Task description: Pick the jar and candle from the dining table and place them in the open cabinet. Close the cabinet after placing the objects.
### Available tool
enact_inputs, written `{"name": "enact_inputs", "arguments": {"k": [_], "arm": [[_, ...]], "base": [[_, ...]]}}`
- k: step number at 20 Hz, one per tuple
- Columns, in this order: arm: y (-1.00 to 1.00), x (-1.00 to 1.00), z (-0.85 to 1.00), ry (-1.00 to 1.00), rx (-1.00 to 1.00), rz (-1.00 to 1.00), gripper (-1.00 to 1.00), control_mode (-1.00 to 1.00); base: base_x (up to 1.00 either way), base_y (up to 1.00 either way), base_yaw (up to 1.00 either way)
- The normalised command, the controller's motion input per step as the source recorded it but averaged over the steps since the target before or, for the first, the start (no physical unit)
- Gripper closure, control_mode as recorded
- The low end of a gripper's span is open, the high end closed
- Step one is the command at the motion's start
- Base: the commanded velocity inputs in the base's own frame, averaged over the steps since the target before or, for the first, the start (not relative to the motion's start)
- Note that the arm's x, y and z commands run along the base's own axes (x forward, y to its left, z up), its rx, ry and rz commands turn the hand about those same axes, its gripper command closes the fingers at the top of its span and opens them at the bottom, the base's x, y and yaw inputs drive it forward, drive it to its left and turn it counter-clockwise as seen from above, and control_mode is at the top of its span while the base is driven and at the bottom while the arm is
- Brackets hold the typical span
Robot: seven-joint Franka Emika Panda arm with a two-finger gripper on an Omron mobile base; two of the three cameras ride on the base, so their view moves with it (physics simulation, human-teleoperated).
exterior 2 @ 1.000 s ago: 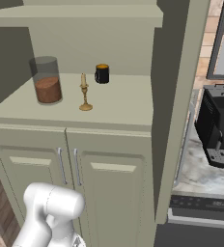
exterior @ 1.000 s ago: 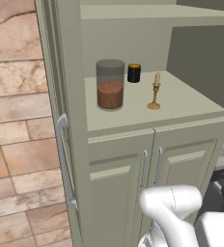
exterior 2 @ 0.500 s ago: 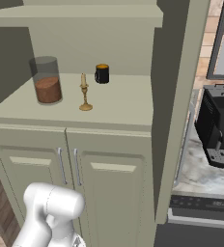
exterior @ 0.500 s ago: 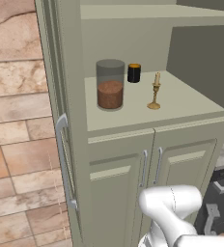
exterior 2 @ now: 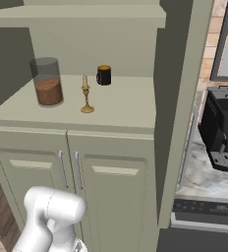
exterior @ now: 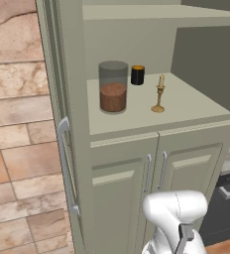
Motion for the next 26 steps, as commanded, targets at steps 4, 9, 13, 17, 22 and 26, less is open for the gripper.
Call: {"name": "enact_inputs", "arguments": {"k": [4, 9, 13, 17, 22, 26], "arm": [[0.34, 0.01, -0.14, 0.00, -0.01, 0.00, -1.00, -1.00], [0.27, 0.10, -0.12, 0.00, -0.02, 0.00, -1.00, -1.00], [0.27, 0.20, -0.14, 0.00, -0.02, 0.00, -1.00, -1.00], [0.29, 0.25, -0.13, 0.00, -0.02, -0.02, -1.00, -1.00], [0.35, 0.28, -0.15, 0.00, -0.03, -0.04, -1.00, -1.00], [0.37, 0.28, -0.18, 0.00, -0.04, -0.05, -1.00, -1.00]], "base": [[0.00, 0.00, 0.00], [0.00, 0.00, 0.00], [0.00, 0.00, 0.00], [0.00, 0.00, 0.00], [0.00, 0.00, 0.00], [0.00, 0.00, 0.00]]}}
